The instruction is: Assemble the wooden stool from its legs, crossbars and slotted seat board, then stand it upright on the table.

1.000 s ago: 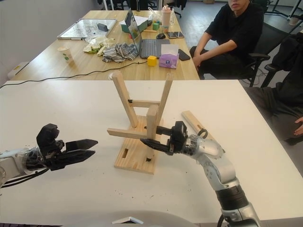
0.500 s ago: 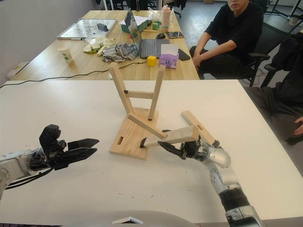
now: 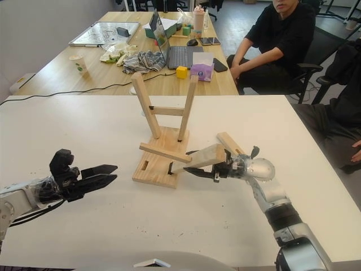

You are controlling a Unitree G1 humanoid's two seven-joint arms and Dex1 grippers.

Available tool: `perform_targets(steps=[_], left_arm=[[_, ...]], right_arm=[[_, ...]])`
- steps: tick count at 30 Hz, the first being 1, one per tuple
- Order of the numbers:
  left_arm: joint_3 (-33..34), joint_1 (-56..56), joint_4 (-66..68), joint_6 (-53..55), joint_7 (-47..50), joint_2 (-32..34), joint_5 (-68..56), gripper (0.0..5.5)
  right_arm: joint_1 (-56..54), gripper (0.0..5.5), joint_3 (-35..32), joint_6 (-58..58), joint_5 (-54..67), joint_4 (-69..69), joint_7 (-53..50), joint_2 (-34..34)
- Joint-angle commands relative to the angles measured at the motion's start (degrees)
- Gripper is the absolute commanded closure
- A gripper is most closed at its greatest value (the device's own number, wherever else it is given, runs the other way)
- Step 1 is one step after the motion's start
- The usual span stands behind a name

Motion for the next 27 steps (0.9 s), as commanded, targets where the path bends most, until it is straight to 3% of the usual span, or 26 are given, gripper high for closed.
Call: perform_targets(steps=[1,4,9,27], left_arm=[[1.4,0.7,-1.1,-1.2,2.3,-1.1,1.6,1.74],[1.6,1.4,-1.7,-1.6,2.8,-1.6,1.9,1.74],[1.4,1.9,-2.0,-2.2,3.4,-2.3,2.3,1.74],[1.8,1.9,-2.4,-2.6,3.8,-2.7,2.5,1.74]], right_arm=[[0.9,3.46,5.8,25.3,-10.2,2.8,-2.6,-7.6],[-1.2,3.46,5.2,35.2,-6.8,-2.1,-4.6,-8.3],[-1.7,3.46,5.0,41.0,-5.9,-8.6,-7.9,-9.8],[-3.0,3.46,-1.7,46.5,-0.4,-18.0,-11.1,-8.1]])
